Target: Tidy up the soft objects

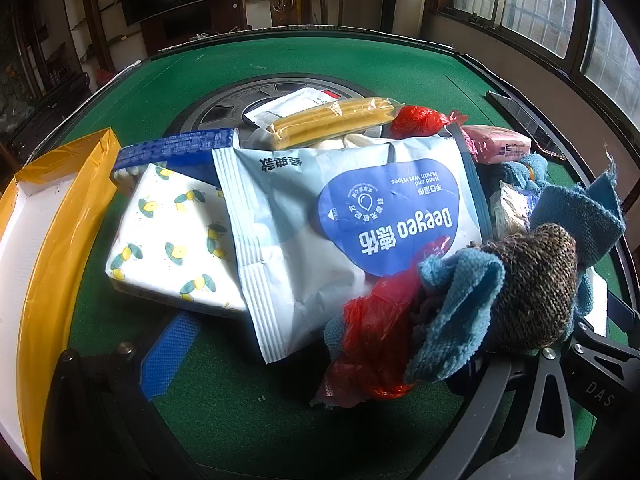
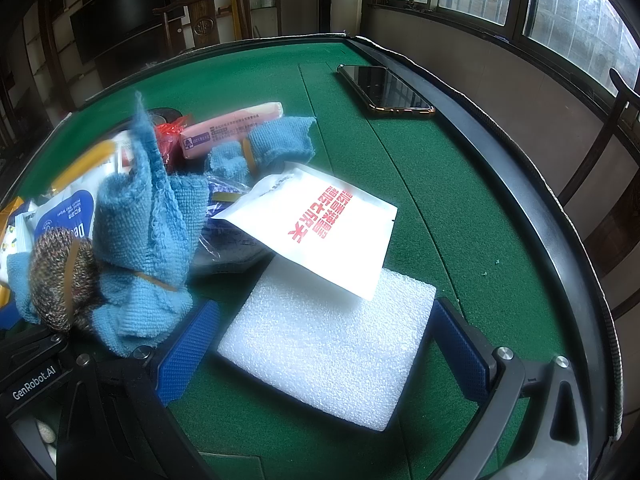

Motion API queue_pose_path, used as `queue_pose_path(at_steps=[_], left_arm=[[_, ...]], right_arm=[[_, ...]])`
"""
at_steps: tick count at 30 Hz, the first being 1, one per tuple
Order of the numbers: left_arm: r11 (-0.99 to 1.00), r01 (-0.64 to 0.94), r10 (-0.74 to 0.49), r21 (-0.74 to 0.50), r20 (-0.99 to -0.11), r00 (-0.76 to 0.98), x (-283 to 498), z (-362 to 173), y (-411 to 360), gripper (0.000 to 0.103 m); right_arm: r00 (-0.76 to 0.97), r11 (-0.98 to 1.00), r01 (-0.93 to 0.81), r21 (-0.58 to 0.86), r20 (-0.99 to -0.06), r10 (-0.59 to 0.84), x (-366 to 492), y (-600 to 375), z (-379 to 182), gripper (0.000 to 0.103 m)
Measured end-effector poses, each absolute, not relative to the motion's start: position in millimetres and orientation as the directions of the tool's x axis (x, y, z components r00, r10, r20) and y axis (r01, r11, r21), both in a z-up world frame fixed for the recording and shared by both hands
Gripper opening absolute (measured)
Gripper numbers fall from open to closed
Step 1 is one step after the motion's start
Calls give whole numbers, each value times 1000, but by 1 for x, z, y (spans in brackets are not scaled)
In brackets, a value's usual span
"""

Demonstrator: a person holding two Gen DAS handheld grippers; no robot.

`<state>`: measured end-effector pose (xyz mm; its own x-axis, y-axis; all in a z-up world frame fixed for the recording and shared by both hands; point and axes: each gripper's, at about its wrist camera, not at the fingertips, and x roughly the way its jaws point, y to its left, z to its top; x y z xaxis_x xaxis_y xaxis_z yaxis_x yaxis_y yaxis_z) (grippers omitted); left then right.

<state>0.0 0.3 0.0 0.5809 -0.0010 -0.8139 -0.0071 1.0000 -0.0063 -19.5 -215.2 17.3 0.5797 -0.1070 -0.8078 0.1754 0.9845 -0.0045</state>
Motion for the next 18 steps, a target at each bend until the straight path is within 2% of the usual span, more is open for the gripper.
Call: queue_pose_path(at_steps=[4,7,10,13,18], left_arm=[[1000,-3,-4,-6,-815,580,0,0,0,103],[999,52,-38,-12,-843,536,-5,3,0,103],[994,104,-62,-13,-871,488,-20,5,-3,103],[993,117,-61,-4,-868,492,-31,4,-2,103],[991,137,-72,-1,-852,518,-34,3,-4,103]], right_arm=[[580,987,158,-6,-809,-98,-20,-214,17,102],[548,999,52,1,-836,-28,-17,-216,20,102],[548,998,30,59,-836,33,-25,-223,22,102],[510,999,50,-15,-859,-38,-30,-215,18,102],[498,998,69,-8,-866,-41,-29,-210,17,102]])
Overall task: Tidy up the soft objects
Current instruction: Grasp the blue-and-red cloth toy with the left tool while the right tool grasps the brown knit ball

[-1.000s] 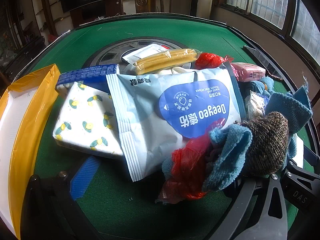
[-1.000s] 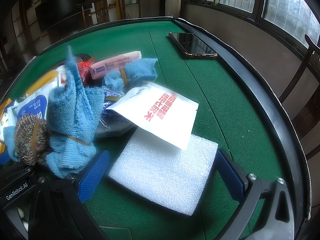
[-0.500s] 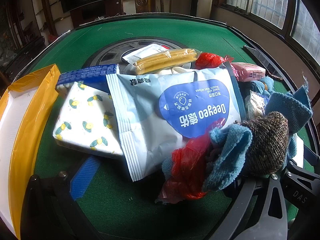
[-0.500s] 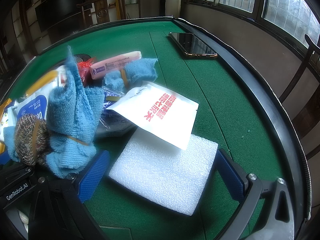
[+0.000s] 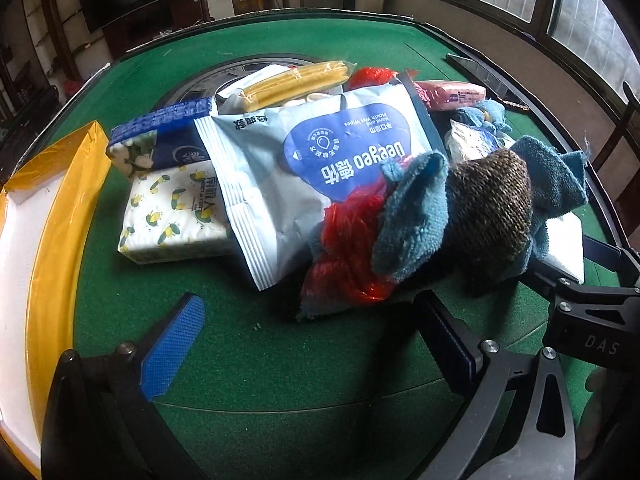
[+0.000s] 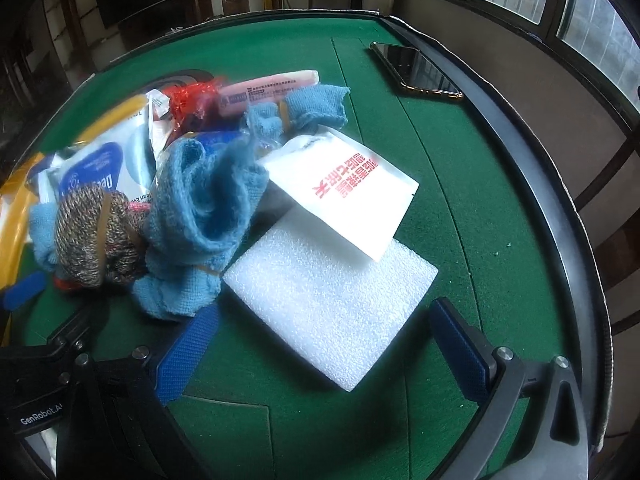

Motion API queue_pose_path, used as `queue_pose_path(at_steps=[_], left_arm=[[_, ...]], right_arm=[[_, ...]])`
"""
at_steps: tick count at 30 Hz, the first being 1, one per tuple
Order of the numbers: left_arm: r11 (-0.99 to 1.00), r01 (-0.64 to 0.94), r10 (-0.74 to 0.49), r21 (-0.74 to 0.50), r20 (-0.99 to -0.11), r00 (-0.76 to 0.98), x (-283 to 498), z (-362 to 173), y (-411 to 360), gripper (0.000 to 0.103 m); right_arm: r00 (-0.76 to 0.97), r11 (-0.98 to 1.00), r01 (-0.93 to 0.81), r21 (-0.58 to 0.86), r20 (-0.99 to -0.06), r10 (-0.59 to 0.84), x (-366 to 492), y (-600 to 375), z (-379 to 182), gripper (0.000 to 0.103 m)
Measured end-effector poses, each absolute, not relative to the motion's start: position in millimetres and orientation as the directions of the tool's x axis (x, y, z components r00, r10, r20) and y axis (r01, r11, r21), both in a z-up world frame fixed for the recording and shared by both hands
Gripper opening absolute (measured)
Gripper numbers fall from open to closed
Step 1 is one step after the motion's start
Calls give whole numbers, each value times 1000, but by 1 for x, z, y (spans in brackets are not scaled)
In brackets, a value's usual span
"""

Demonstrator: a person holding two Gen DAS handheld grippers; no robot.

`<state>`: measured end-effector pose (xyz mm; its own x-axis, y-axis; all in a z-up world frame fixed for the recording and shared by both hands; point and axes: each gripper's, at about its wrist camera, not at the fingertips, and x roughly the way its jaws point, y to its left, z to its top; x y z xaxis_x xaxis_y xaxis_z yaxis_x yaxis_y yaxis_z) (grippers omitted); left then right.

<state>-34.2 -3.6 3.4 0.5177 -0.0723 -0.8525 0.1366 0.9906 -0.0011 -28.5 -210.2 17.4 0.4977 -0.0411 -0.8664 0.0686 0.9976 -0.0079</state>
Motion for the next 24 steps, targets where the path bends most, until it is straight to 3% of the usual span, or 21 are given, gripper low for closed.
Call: queue_pose_path(at_steps=[4,7,10,12,15,19,24], left_arm=[[988,156,-91,-11,-853,514,-37,5,1,103],[984,158,-154,-82,-836,526,-48,10,16,103],[971,195,-232,-140,-753,616,-68,36,31,103],[963,217,-269,-161,-652,709,-86,59,46,103],[954,246,-299,-170,-543,785,-101,80,65,103],[970,233,-225,-69,-617,754,-94,80,64,103],[927,370,-317,-55,-638,702,-93,75,42,103]], right_arm=[[494,993,117,-14,-867,-70,-42,-218,28,101],[597,989,145,-14,-796,-99,-69,-225,62,101],[809,989,142,29,-579,-100,-107,-230,111,102],[888,989,38,146,-458,34,-118,-234,127,102],[833,987,79,142,-553,13,-87,-230,119,102],[830,980,153,124,-555,-59,-63,-229,96,102],[793,967,155,201,-609,0,-57,-243,75,93]])
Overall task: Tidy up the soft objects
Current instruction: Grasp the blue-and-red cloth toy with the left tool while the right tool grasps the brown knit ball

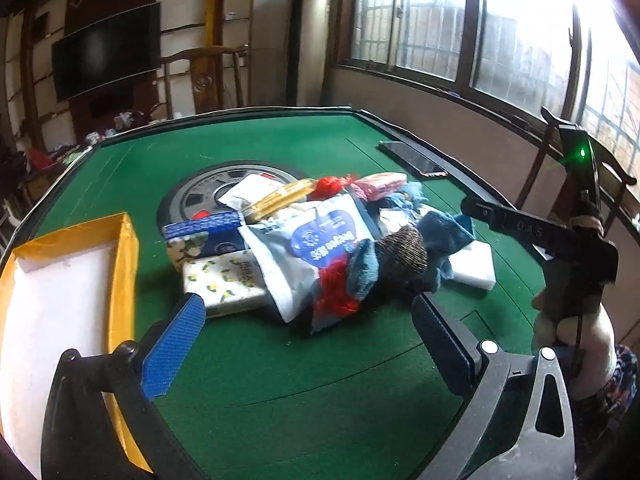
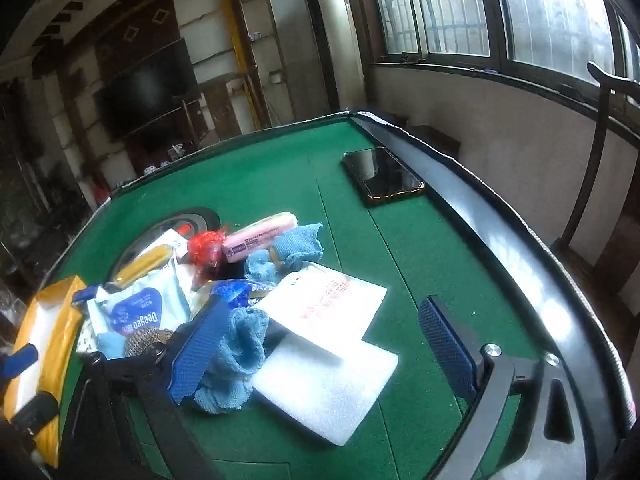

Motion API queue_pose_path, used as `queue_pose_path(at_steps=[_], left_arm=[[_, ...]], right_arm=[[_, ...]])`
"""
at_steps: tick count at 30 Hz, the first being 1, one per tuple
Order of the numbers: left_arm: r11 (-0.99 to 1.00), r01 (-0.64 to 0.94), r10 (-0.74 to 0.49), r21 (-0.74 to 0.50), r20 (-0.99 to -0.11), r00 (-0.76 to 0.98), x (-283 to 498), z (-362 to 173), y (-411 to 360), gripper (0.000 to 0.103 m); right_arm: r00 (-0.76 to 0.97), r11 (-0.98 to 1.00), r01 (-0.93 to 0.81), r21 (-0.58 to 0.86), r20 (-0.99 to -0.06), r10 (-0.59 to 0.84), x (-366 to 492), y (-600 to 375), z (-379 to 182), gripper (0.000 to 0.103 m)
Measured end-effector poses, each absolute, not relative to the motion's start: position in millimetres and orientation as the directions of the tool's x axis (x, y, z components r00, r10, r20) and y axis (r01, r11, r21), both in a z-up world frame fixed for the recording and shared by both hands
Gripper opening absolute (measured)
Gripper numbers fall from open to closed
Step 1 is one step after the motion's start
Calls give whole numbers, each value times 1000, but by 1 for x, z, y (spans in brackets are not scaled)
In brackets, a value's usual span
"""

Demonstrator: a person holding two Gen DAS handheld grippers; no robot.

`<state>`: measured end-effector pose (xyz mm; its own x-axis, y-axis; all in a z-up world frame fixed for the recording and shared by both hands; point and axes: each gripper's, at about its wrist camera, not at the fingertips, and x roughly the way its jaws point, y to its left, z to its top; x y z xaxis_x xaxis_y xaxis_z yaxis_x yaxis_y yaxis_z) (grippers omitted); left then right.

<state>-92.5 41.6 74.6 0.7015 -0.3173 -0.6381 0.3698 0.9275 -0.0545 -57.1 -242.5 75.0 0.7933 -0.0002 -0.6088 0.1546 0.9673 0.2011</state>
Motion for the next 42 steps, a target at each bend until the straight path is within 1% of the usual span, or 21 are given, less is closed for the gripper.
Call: queue_pose_path(at_steps=[3,6,9,11,12,13,14,15,16,20,24,28,30,32,34,36,37,38,42], left_arm=[[897,441,-327,9,-658,679,-85,64,15,100],[888,459,-325,28,-668,669,-72,58,-2,100],[894,448,-330,-14,-697,637,-56,51,-8,100],[894,443,-354,-69,-715,603,-48,45,-9,95],[892,446,-360,-77,-718,596,-46,43,-11,85],[883,461,-373,-84,-722,583,-46,41,-15,65],[873,478,-393,-101,-725,565,-48,39,-17,50],[880,469,-369,-81,-737,565,-48,37,-20,32],[883,464,-354,-68,-745,565,-49,35,-22,32],[888,428,-410,-167,-710,573,-53,46,1,32],[891,391,-440,-233,-656,613,-67,68,33,32],[894,378,-442,-241,-617,651,-91,89,64,32],[900,367,-430,-234,-610,666,-100,95,78,32],[906,350,-420,-237,-608,674,-106,97,92,32],[911,328,-411,-250,-604,683,-109,99,108,32],[914,302,-405,-270,-599,691,-111,99,124,32],[916,289,-401,-279,-597,695,-111,100,132,32],[917,276,-397,-287,-594,699,-112,101,140,32],[922,237,-379,-307,-587,715,-109,104,169,32]], right_arm=[[788,966,156,204,-616,3,-61,-246,72,93],[794,961,156,226,-608,14,-63,-251,73,93],[801,953,164,255,-599,22,-64,-257,74,93],[799,945,174,276,-601,28,-63,-262,73,93],[797,941,180,286,-603,30,-62,-265,72,93],[795,937,188,294,-606,31,-62,-267,71,93],[794,933,193,303,-607,33,-62,-270,71,93],[797,930,191,313,-603,39,-62,-271,71,93],[801,928,185,323,-597,48,-63,-272,72,93],[825,934,122,336,-557,93,-67,-264,77,93],[839,950,-10,313,-515,179,-71,-240,85,93],[802,963,-172,208,-539,260,-73,-192,92,93],[780,966,-230,116,-572,255,-71,-165,90,93],[765,970,-242,22,-610,204,-63,-144,82,93],[748,970,-239,-44,-645,155,-53,-134,73,83],[714,967,-250,-46,-684,152,-43,-131,62,49],[699,963,-268,-9,-689,189,-42,-132,61,42],[697,965,-262,10,-689,197,-42,-134,62,40],[718,964,-264,37,-659,222,-53,-131,84,39]])
